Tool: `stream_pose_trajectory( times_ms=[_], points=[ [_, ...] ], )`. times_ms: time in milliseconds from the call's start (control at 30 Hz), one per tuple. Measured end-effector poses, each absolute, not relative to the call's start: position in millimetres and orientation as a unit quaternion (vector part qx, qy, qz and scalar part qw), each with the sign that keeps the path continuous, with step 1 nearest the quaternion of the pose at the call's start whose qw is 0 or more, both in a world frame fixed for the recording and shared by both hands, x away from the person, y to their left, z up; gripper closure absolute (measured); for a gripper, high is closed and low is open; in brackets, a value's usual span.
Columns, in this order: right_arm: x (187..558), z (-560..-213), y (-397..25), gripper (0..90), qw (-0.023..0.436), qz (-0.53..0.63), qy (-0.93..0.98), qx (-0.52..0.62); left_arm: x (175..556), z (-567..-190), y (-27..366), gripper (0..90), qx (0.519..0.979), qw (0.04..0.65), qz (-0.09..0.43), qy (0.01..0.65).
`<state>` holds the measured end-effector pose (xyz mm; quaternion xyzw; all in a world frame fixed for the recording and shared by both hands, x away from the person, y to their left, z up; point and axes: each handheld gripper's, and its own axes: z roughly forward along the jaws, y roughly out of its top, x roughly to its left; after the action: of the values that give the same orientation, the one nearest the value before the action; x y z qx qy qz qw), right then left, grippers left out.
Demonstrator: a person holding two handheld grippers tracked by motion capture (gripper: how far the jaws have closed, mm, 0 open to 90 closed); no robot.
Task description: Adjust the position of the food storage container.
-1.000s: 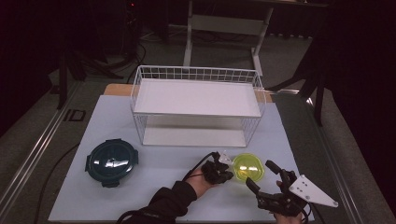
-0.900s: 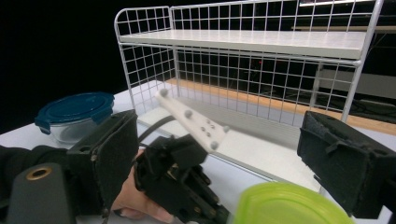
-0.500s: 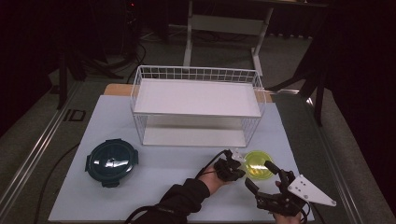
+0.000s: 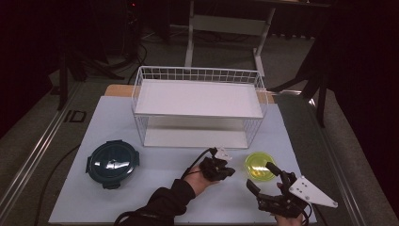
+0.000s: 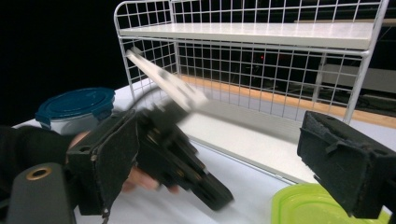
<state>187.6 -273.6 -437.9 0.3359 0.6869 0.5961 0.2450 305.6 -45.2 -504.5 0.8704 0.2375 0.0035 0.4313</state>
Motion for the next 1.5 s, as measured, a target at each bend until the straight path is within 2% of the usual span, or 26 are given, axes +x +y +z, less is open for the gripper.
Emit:
stream_pose_trajectory(
  times_ms=[367, 800, 1233, 1500],
  points=[
    [188, -440, -270, 12.1, 0.241, 0.591, 0.692, 0.336, 283, -485, -3, 89.6, 0.863, 0.451, 0.01, 0.226],
    [188, -440, -267, 12.2, 0.242, 0.589, 0.694, 0.334, 258, -464, 69, 89.6, 0.84, 0.489, 0.033, 0.231],
    [188, -441, -265, 12.2, 0.24, 0.589, 0.696, 0.334, 239, -446, 158, 89.6, 0.816, 0.496, 0.084, 0.284],
    [189, -442, -262, 12.2, 0.236, 0.588, 0.698, 0.334, 229, -448, 212, 89.6, 0.8, 0.489, 0.114, 0.329]
  ],
)
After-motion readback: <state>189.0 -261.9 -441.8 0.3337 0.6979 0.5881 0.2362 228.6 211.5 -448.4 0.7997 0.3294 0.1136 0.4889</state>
